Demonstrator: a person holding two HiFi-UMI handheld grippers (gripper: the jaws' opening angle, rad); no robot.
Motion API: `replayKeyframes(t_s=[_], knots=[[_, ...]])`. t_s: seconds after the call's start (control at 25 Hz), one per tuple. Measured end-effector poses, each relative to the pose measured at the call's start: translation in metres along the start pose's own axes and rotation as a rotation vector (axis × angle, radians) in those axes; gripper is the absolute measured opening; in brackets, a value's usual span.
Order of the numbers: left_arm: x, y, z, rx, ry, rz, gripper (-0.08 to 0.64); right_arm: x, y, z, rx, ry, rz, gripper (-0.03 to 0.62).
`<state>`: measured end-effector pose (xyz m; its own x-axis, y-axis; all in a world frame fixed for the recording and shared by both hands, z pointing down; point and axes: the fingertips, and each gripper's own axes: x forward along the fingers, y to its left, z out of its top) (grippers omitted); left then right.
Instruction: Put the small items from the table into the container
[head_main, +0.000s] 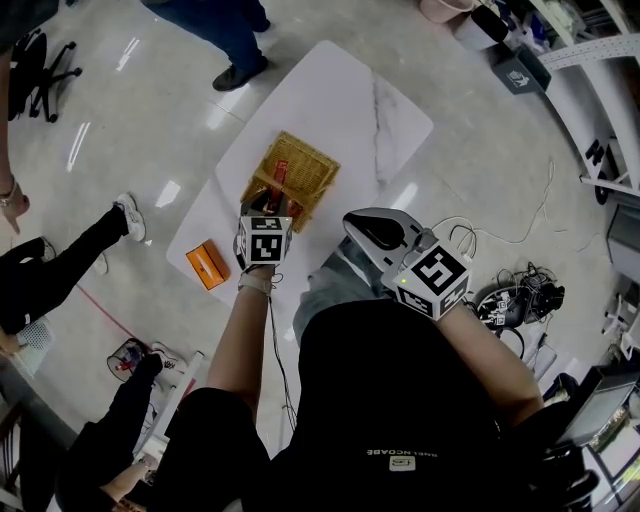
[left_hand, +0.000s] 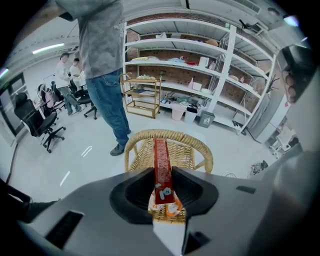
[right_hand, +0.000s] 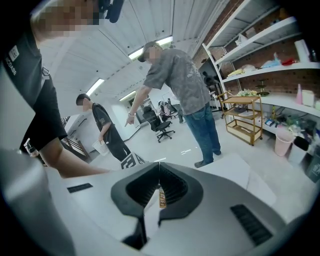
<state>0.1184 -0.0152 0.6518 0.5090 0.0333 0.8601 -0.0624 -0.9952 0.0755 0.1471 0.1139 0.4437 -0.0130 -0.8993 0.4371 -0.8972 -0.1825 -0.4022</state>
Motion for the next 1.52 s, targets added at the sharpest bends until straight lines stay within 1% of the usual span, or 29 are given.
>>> replayKeyframes(t_s=[0.28, 0.52, 0.8, 1.0, 1.24, 1.52], knots=[[-0.003, 0.003, 0.002, 0.009, -0.032, 0.010, 0.112, 0.000, 0.002, -0.003, -0.005, 0.010, 0.006, 0.011], [-0.008, 0.004, -0.001, -0.005, -0.039, 0.022, 0.112, 0.001, 0.006, -0.003, -0.013, 0.012, 0.017, 0.011], [-0.025, 0.009, -0.003, -0.025, -0.072, 0.049, 0.112, 0.006, 0.017, 0.001, -0.038, 0.010, 0.051, 0.011], [-0.046, 0.012, 0.001, -0.043, -0.103, 0.067, 0.112, 0.012, 0.027, 0.007, -0.066, 0.008, 0.082, 0.011], [-0.080, 0.013, 0.008, -0.060, -0.159, 0.100, 0.110, 0.018, 0.043, 0.017, -0.102, 0.003, 0.129, 0.011], [-0.129, 0.013, 0.016, -0.095, -0.231, 0.140, 0.110, 0.032, 0.070, 0.030, -0.145, -0.003, 0.207, 0.011]])
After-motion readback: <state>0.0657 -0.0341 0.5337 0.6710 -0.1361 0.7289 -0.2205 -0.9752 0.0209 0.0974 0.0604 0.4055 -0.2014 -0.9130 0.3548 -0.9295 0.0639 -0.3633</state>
